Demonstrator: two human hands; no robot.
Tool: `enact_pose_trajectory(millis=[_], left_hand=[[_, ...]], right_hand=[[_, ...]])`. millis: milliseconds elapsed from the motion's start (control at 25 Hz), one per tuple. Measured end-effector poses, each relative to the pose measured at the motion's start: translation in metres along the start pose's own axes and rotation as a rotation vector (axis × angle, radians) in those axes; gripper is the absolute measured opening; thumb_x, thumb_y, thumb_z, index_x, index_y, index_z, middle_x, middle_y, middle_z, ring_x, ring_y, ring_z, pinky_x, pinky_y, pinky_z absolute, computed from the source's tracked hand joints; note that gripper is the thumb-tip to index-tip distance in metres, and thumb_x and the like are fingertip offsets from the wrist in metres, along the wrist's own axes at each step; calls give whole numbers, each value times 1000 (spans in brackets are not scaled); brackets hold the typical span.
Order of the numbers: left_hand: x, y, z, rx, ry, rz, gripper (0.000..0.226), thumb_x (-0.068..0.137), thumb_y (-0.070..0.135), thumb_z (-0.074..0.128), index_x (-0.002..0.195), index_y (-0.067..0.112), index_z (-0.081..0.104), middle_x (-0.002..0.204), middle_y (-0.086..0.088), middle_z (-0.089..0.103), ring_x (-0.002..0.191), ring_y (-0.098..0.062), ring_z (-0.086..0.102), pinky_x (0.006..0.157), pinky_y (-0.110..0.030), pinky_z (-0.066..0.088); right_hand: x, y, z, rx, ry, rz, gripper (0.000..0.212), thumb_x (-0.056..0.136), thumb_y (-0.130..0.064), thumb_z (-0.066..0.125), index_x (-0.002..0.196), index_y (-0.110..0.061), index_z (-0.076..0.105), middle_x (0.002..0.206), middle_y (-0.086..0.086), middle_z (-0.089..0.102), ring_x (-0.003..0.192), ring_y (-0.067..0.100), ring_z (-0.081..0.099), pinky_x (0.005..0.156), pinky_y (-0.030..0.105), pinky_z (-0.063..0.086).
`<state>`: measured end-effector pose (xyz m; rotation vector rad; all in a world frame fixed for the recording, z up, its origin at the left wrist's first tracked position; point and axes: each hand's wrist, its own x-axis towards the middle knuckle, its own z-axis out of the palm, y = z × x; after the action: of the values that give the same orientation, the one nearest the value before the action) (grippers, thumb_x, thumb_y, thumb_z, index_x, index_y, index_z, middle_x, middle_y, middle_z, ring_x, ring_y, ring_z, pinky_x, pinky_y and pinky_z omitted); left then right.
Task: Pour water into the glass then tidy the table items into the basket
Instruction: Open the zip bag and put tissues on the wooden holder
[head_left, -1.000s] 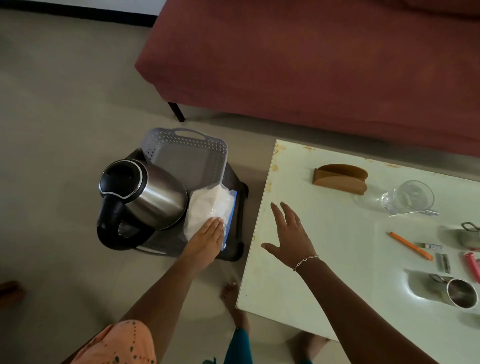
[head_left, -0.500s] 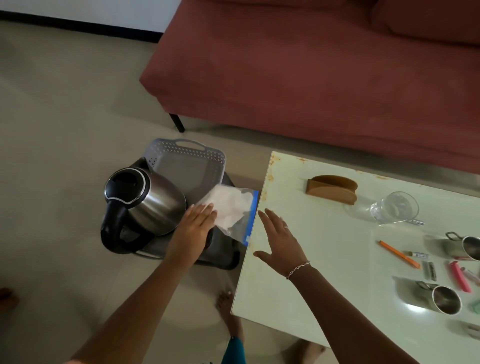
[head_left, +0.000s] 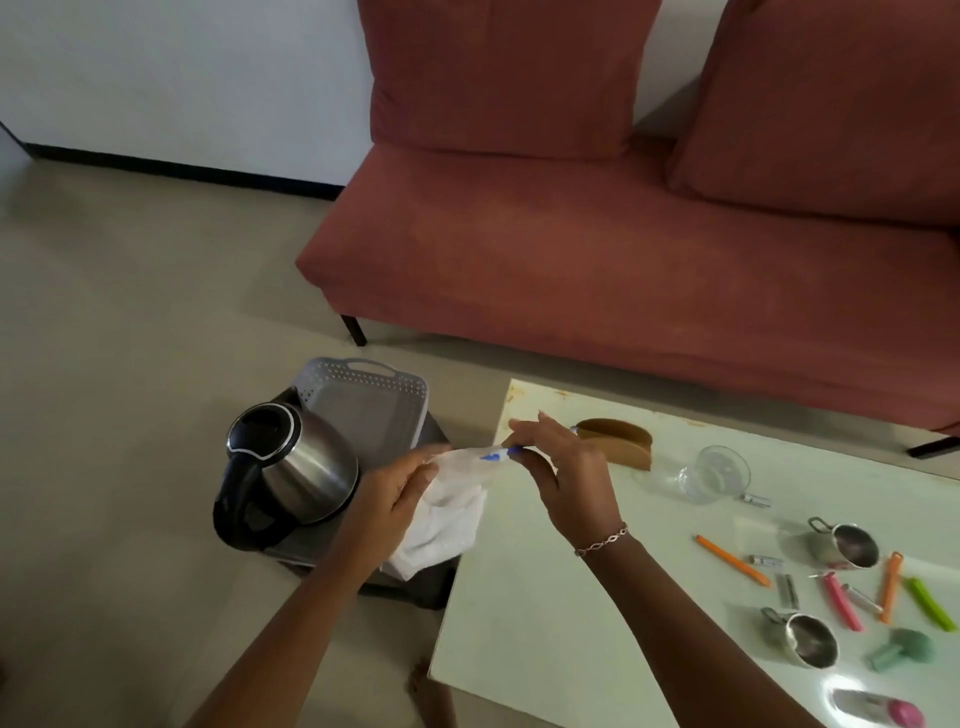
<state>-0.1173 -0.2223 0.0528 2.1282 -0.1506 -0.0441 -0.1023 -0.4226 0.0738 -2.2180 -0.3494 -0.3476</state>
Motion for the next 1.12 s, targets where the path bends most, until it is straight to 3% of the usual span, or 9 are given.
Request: enact_pose_trajectory(millis=[160,320,400,520,680,800,880,960,1120], left_hand=[[2,64,17,-81,95,143,42,79,40,65,119,37,53,117,21,61,111,4,54,94,-11,42],[10,127,43,-219,237,278,20,78,20,65,89,37,63,91,18,68,91,1,63,93,-21,44],[17,146,52,-281,270,246,22,77,11,67,78,32,65,81,15,68,81,1,64,89,-15,44],[28,174,63,-358,277,237,18,76,2,69,72,19,65,73,7,66,75,1,62,78,-11,47],[39,204,72,-409,277,334,9,76,0,67,72,8,67,69,2,64,68,0,61,65,-13,50],[42,217,77,-428,265,366,10,79,-2,64,74,6,67,69,-3,66,68,-15,62,65,-22,51],[42,226,84,-449,284,357,18,80,-4,62,71,11,64,69,-5,65,68,-18,62,65,-25,51],[42,233,89,-463,336,357,26,81,-3,61,70,20,61,69,2,63,67,-6,60,65,-18,51],[48,233,85,-502,477,341,15,82,6,60,74,18,60,69,9,61,63,3,56,62,-12,47]], right_hand=[[5,-9,-45,21,46,-5,8,77,-1,64,80,-4,71,77,13,72,72,31,67,75,39,55],[4,-9,-88,5,74,-21,6,76,-4,66,80,-2,71,75,13,71,69,31,65,76,45,54],[6,-10,-107,16,89,-28,7,76,-4,69,81,-2,71,78,13,72,73,28,65,79,39,52],[12,-16,-134,58,104,-50,12,76,-11,71,86,-5,70,85,8,72,78,16,63,76,14,44],[23,-24,-159,146,165,-41,12,75,-10,72,85,-3,70,81,3,68,73,10,61,69,14,46],[27,-25,-177,153,175,-30,10,71,-7,74,76,-1,68,73,2,64,64,-7,55,63,6,40],[29,-25,-186,106,164,-28,13,72,-8,74,72,1,65,73,10,67,65,1,57,62,13,43],[31,-25,-193,48,167,-33,16,73,-8,74,73,3,62,76,15,69,70,25,61,67,35,48],[24,-7,-214,-27,181,-12,10,75,-5,71,78,0,62,85,14,70,81,30,64,73,44,52]])
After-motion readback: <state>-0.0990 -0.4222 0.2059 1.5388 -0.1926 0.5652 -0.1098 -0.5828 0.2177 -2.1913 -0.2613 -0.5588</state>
